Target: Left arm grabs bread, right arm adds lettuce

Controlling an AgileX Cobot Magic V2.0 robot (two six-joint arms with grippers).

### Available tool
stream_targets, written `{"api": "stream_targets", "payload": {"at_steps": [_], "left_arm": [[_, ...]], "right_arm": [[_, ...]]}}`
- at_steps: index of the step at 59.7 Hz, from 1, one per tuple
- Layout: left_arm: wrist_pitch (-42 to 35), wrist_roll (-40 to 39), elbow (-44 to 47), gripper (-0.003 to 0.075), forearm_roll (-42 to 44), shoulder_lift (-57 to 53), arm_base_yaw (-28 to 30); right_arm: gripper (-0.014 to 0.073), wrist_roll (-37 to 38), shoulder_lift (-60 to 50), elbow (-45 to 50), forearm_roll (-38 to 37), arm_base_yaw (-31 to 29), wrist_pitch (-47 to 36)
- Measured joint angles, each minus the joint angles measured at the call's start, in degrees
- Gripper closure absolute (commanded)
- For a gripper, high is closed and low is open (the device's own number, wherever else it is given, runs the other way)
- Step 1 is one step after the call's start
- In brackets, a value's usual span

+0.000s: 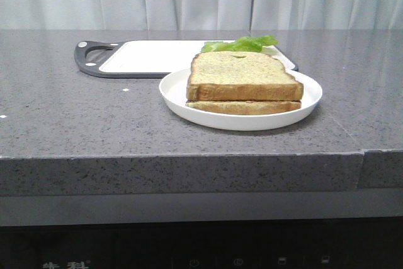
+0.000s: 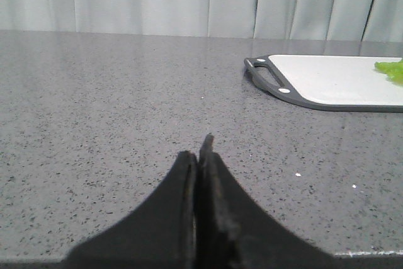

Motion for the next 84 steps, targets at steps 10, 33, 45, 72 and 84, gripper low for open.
{"api": "stream_targets", "payload": {"at_steps": [10, 33, 45, 72, 84], "left_arm": [[-3.4, 0.0, -0.5, 0.0741, -2.0, 0.0, 0.0], [7.9, 0.0, -25.8, 0.0741, 2.1, 18.2, 0.0], [8.7, 0.0, -29.2, 0.0653, 2.1, 27.4, 0.0], [12.2, 0.0, -31.4, 0.0101, -8.5, 30.5, -0.7], [23.1, 0.0, -40.5, 0.0101, -14.8, 45.2, -8.0]], "right_arm": [[0.0654, 0.0, 0.0, 0.0, 0.0, 0.0, -1.2], [0.0654, -0.4, 9.8, -22.7, -0.8, 0.0, 7.5], [0.0575, -0.4, 20.6, -28.2, -1.0, 0.0, 7.9], [0.0113, -0.4, 22.0, -28.2, -1.1, 0.0, 7.9], [0.0113, -0.4, 22.0, -28.2, -1.1, 0.0, 7.9]]}}
